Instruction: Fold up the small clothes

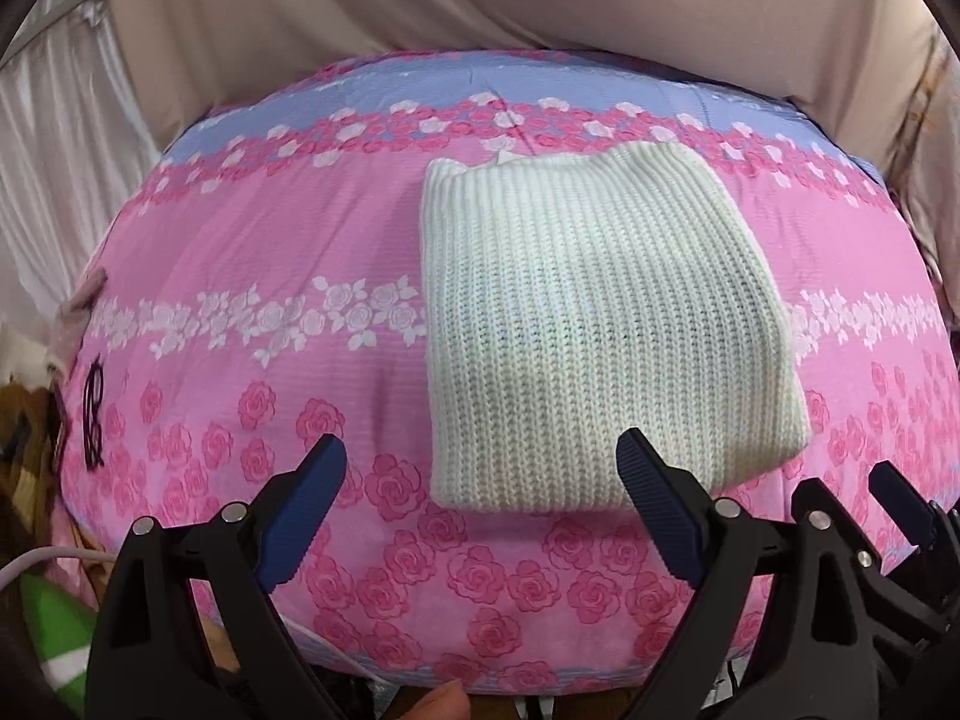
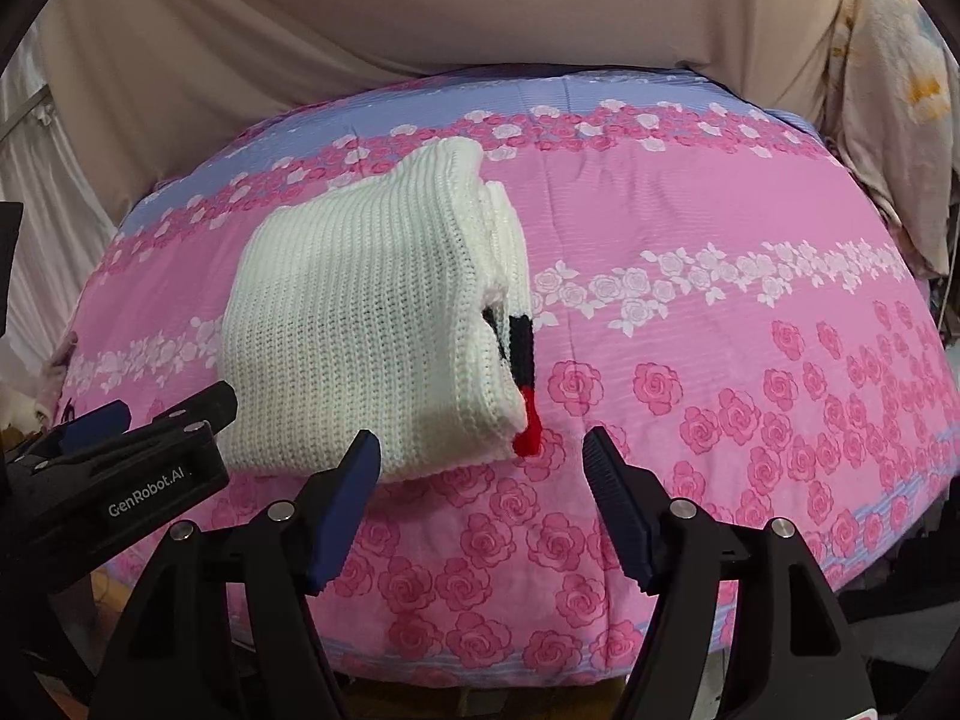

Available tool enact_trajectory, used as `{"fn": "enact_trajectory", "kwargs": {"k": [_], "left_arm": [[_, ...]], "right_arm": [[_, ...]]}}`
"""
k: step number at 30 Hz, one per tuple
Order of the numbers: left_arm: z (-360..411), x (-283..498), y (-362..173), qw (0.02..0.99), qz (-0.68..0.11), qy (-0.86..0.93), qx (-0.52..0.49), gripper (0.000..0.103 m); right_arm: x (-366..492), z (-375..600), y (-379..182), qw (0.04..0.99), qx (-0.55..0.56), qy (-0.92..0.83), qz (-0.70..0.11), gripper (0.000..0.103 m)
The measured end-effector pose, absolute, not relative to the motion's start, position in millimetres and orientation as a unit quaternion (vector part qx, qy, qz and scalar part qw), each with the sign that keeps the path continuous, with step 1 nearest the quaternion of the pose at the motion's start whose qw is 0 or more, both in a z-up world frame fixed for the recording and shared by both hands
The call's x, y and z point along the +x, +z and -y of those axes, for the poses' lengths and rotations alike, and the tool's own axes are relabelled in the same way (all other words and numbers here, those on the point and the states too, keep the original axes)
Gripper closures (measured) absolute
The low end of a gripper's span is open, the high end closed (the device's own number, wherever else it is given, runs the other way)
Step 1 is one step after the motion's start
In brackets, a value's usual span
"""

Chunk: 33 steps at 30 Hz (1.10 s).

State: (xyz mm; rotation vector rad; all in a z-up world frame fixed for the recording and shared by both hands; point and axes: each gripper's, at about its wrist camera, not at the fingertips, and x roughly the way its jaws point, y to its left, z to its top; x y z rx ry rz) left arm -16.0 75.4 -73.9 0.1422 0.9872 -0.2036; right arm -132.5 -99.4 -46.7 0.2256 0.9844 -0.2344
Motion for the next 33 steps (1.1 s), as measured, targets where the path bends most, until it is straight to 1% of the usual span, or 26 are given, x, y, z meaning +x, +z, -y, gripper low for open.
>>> {"fn": "enact_trajectory", "kwargs": {"k": [5, 16, 20, 27, 30, 33], "left_arm": [[-78.2, -17.0, -73.3, 0.871, -0.475, -0.109, 0.065, 0.014], [-86.2, -20.8, -68.8, 0.876, -0.47, -0.093, 0.058, 0.014], [-85.5, -21.9, -68.1, 0.877, -0.467, -0.089, 0.062, 0.011], [-85.7, -23.8, -67.9, 0.879, -0.466, -0.084, 0.062, 0.009], [-87.2, -26.4, -67.5, 0.882, -0.461, -0.067, 0.062, 0.005], [-86.5, -29.9, -67.1, 0.887, -0.452, -0.062, 0.072, 0.005]], "right_arm": [[-139.5, 94.1, -49.8, 0.864, 0.122, -0.131, -0.47, 0.033], [-135.5, 84.9, -44.9, 0.871, 0.106, -0.133, -0.461, 0.032], [-135.8, 82.6, -44.2, 0.871, 0.106, -0.134, -0.461, 0.032], [-137.4, 82.7, -43.7, 0.871, 0.104, -0.134, -0.462, 0.032], [-137.2, 82.0, -43.7, 0.87, 0.104, -0.134, -0.462, 0.032], [-138.1, 81.6, -43.5, 0.87, 0.101, -0.135, -0.463, 0.032]]}}
